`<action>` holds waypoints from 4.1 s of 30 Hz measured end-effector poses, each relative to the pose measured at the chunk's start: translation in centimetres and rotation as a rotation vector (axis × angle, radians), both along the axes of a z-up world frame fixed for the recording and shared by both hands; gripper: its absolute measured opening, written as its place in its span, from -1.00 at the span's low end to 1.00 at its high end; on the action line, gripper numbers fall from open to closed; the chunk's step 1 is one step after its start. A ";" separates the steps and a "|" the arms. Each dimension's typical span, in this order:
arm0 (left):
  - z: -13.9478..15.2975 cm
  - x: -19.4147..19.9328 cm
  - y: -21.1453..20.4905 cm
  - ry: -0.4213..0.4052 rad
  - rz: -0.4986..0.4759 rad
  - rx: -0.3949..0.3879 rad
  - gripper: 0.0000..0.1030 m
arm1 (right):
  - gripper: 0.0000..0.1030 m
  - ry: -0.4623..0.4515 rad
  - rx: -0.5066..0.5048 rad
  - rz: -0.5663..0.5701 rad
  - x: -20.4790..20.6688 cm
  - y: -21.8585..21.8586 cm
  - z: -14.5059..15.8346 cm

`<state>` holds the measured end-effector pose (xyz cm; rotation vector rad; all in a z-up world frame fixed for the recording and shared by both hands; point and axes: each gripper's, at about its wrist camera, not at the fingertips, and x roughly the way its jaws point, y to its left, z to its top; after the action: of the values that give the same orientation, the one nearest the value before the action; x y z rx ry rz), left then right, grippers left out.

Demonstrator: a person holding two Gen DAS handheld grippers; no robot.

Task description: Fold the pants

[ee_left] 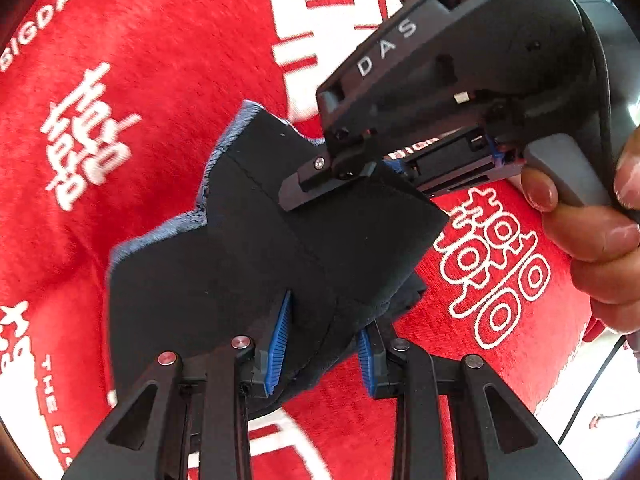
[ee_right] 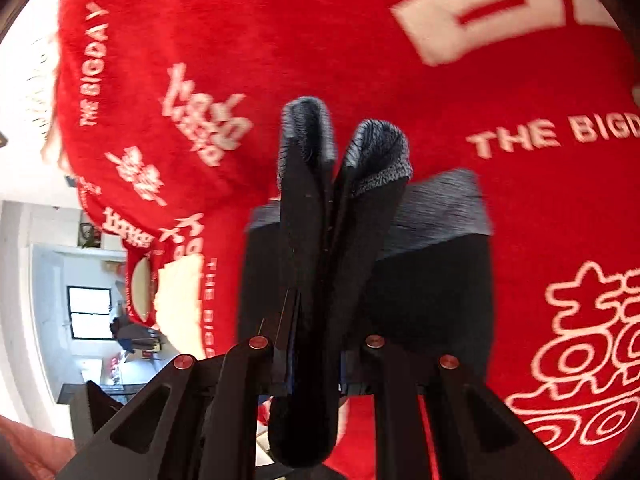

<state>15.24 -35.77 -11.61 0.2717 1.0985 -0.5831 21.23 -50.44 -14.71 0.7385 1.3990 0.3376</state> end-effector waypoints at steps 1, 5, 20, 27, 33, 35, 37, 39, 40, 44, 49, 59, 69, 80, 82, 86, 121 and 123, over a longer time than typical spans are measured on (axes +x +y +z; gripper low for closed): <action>-0.4 0.0 -0.4 0.006 -0.002 0.009 -0.39 | -0.68 0.010 -0.002 -0.006 -0.1 -0.5 -0.6; -2.3 -0.6 -1.9 0.024 -0.010 0.044 -0.39 | -0.68 0.045 -0.006 -0.030 -0.8 -1.8 -3.0; -0.8 -1.5 -0.2 0.070 -0.033 0.059 0.09 | -0.42 0.022 -0.189 -0.034 -3.5 -2.0 -2.8; 1.5 0.7 6.1 0.063 0.122 0.025 0.28 | -0.13 0.066 -0.375 -0.073 -5.8 -1.9 -1.2; -0.1 3.8 11.6 0.137 0.327 0.083 0.28 | -0.27 0.056 -0.435 -0.111 -6.6 -1.5 1.1; -1.8 4.2 13.0 0.213 0.360 0.099 0.28 | -0.33 0.025 -0.452 -0.091 -6.3 -0.4 2.1; -3.4 4.4 13.6 0.286 0.379 0.097 0.28 | -0.33 -0.005 -0.459 -0.057 -6.1 0.8 2.7; -4.2 4.2 14.2 0.309 0.397 0.080 0.33 | -0.33 -0.017 -0.463 -0.017 -5.7 2.1 2.6; -4.4 4.2 14.2 0.304 0.392 0.086 0.51 | -0.33 -0.014 -0.466 0.005 -5.5 2.8 2.3; -5.3 3.9 14.3 0.317 0.404 0.092 0.58 | -0.33 0.039 -0.495 0.047 -5.5 4.0 0.2; -6.2 3.9 14.4 0.332 0.411 0.088 0.79 | -0.33 0.062 -0.513 0.041 -5.8 4.4 -1.3; -7.1 4.7 15.2 0.410 0.424 0.049 0.80 | -0.26 0.075 -0.587 0.053 -5.6 5.9 -2.0; -6.2 4.1 16.2 0.431 0.375 0.063 0.80 | -0.18 0.116 -0.596 -0.049 -5.7 5.9 -2.4; -5.8 3.5 17.9 0.401 0.326 0.084 0.80 | -0.13 0.130 -0.584 -0.159 -7.3 4.6 -2.3; -5.8 3.4 17.9 0.394 0.322 0.084 0.80 | -0.13 0.130 -0.582 -0.163 -7.5 4.5 -2.2; -5.0 3.6 18.0 0.350 0.319 0.080 0.80 | -0.02 0.129 -0.575 -0.130 -7.1 4.2 -2.2; -11.5 12.3 14.3 0.580 0.188 -0.260 0.79 | 0.31 0.126 0.213 -0.007 0.0 -6.1 -9.8; -11.1 12.0 14.0 0.560 0.188 -0.266 0.56 | 0.08 0.140 0.206 -0.025 -0.3 -6.1 -9.6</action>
<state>27.27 -21.80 -22.72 -0.2418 1.5453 -0.6462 20.93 -56.58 -24.28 0.9627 1.5002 0.4211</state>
